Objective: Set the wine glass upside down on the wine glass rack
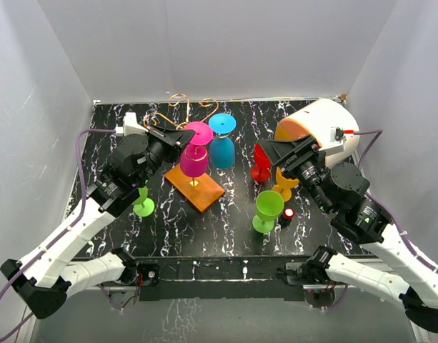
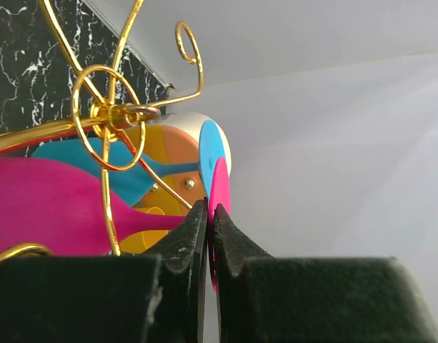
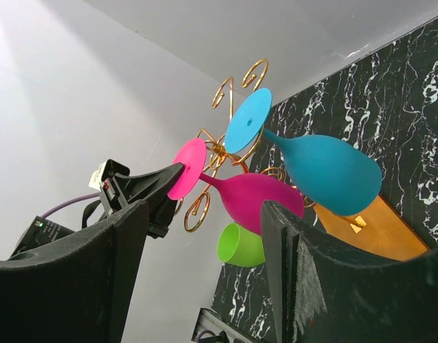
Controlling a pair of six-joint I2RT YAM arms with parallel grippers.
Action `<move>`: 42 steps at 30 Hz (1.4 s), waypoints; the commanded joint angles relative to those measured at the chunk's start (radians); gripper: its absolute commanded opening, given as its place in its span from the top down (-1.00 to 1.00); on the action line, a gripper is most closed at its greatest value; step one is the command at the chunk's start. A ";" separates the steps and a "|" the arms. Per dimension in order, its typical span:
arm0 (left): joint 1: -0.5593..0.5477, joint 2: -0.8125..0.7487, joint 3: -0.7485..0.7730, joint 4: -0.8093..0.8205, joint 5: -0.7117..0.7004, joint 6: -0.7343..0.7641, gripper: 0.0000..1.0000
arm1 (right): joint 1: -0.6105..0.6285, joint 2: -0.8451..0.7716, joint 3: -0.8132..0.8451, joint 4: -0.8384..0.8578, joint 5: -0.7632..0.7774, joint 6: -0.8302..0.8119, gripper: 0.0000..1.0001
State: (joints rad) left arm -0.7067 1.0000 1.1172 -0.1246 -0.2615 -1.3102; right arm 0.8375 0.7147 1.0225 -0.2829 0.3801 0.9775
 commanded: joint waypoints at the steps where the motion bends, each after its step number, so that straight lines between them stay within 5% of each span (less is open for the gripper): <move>1: 0.027 -0.049 -0.006 -0.016 0.040 -0.016 1.00 | 0.000 -0.001 0.004 0.053 0.017 -0.011 -0.23; 42: 0.029 -0.147 -0.016 -0.091 0.230 0.074 1.00 | 0.000 0.020 -0.022 0.070 -0.032 0.019 -0.23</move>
State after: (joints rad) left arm -0.6781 0.8783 1.0996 -0.2531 -0.0917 -1.2484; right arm 0.8375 0.7395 1.0142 -0.2573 0.3481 0.9890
